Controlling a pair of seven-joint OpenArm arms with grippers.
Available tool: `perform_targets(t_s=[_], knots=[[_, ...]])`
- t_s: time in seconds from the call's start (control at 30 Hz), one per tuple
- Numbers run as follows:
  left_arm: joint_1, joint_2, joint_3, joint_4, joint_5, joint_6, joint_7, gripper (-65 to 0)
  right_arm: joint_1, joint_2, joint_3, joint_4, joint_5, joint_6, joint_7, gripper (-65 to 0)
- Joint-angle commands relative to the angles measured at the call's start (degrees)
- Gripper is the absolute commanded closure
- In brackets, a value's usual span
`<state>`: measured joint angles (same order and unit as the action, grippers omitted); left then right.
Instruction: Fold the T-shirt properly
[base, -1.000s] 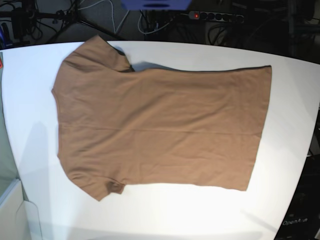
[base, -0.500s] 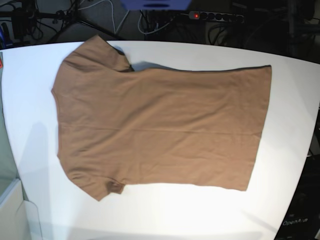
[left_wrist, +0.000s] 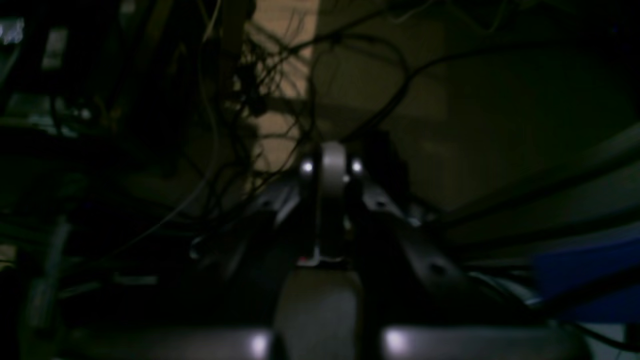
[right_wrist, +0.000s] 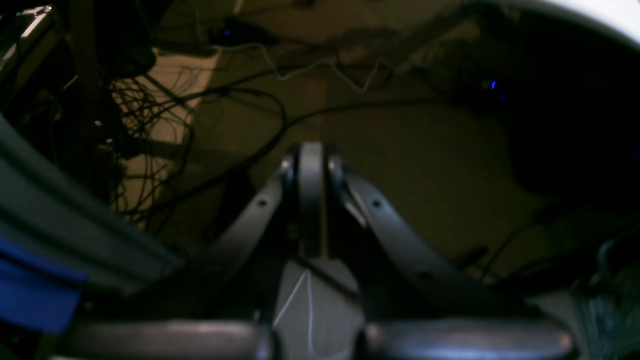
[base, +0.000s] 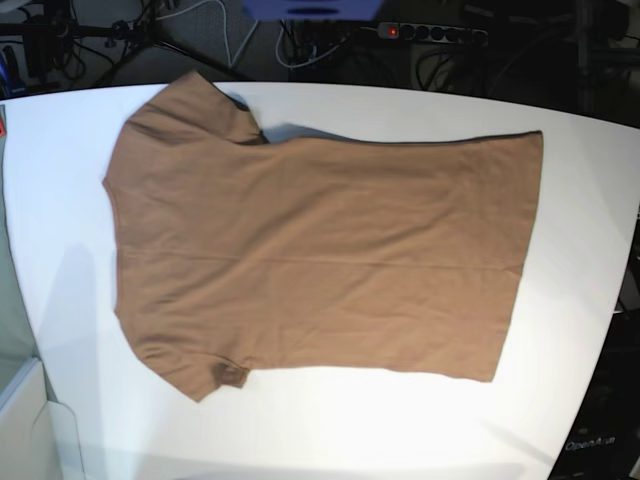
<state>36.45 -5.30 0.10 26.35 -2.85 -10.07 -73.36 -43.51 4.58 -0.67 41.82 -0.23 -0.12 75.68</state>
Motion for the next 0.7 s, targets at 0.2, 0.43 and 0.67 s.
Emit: perform_targets(t_s=[0.2, 0.43, 0.67], knots=[[11.42, -0.63, 0.12, 26.44, -9.50, -0.18, 6.77, -1.2, -5.77, 0.39, 0.36, 12.11, 0.36, -0.19, 1.81, -6.2], [17.93, -6.44, -0.05, 49.83, -19.79, -0.26, 25.06, -1.2, -8.23, 1.00, 0.53, 23.10, 0.36, -0.19, 1.20, -16.4], [20.83, -10.74, -0.05, 60.38, -24.09, 0.09, 31.65, -1.1, -8.32, 2.85, 0.27, 29.52, 0.71, -0.19, -6.01, -17.4]])
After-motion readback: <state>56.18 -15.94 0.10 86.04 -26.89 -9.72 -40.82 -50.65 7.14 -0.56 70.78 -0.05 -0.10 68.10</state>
